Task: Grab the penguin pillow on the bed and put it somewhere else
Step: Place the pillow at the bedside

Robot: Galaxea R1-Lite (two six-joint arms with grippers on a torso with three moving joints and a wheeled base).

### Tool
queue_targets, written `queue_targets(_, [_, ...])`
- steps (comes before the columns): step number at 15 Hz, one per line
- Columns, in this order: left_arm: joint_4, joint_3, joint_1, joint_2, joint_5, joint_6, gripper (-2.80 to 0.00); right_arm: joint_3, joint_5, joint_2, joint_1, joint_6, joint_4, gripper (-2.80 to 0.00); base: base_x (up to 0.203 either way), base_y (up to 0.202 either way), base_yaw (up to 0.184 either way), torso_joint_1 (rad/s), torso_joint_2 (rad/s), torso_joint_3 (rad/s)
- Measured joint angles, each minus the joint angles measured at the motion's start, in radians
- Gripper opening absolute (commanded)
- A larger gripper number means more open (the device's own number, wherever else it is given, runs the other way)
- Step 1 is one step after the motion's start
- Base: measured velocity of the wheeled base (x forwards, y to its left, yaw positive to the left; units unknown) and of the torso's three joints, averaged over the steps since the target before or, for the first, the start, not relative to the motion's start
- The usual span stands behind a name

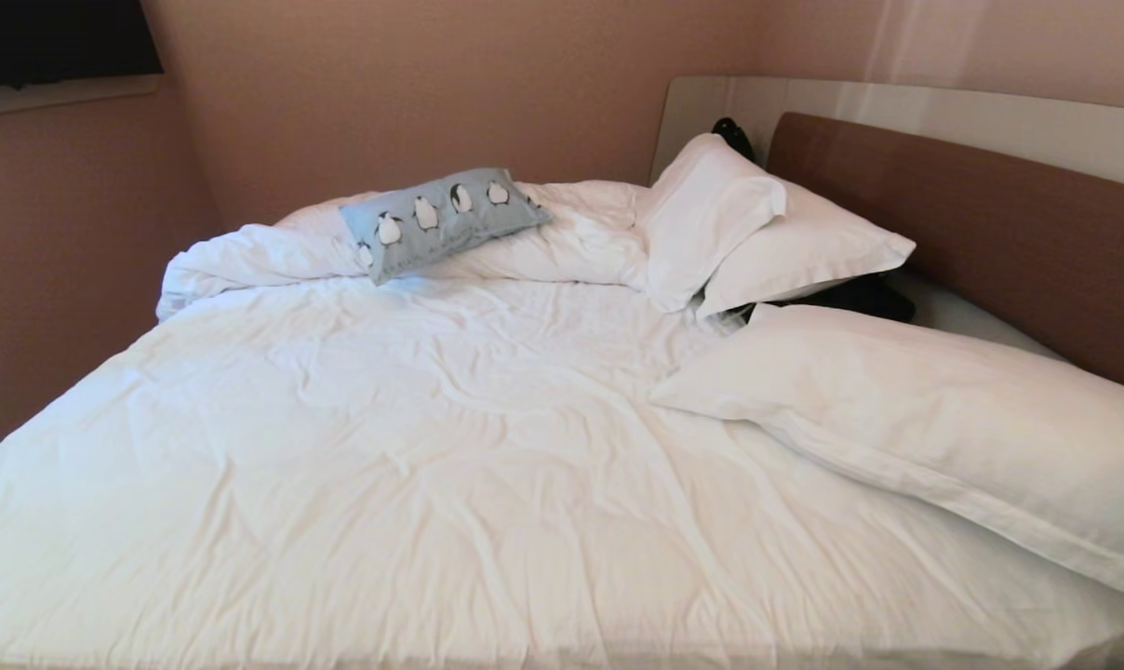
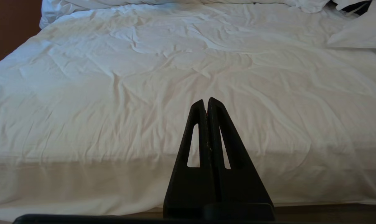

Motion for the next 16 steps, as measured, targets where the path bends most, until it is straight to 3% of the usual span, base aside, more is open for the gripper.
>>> queue_targets(3, [0.000,0.000,0.000,0.000,0.000,0.000,-2.80,-0.007,0.054,0.012,-0.005,0.097,-0.004,-2.80,0.000,0.000,0.000,0.000,0.00,0.000])
queue_targets(7, [0.000,0.000,0.000,0.000,0.000,-0.001,-2.80,-0.003,0.034,0.028,-0.009,0.181,-0.043,-2.80,0.000,0.000,0.000,0.000,0.00,0.000])
queue_targets(11, [0.000,0.000,-0.001,0.000,0.000,-0.001,-2.80,-0.015,-0.010,0.029,-0.035,0.199,-0.049,-2.80,0.000,0.000,0.000,0.000,0.00,0.000])
queue_targets(16, [0.000,0.000,-0.001,0.000,0.000,0.000,-2.80,-0.033,-0.124,0.040,-0.052,0.196,0.017,-2.80,0.000,0.000,0.000,0.000,0.00,0.000])
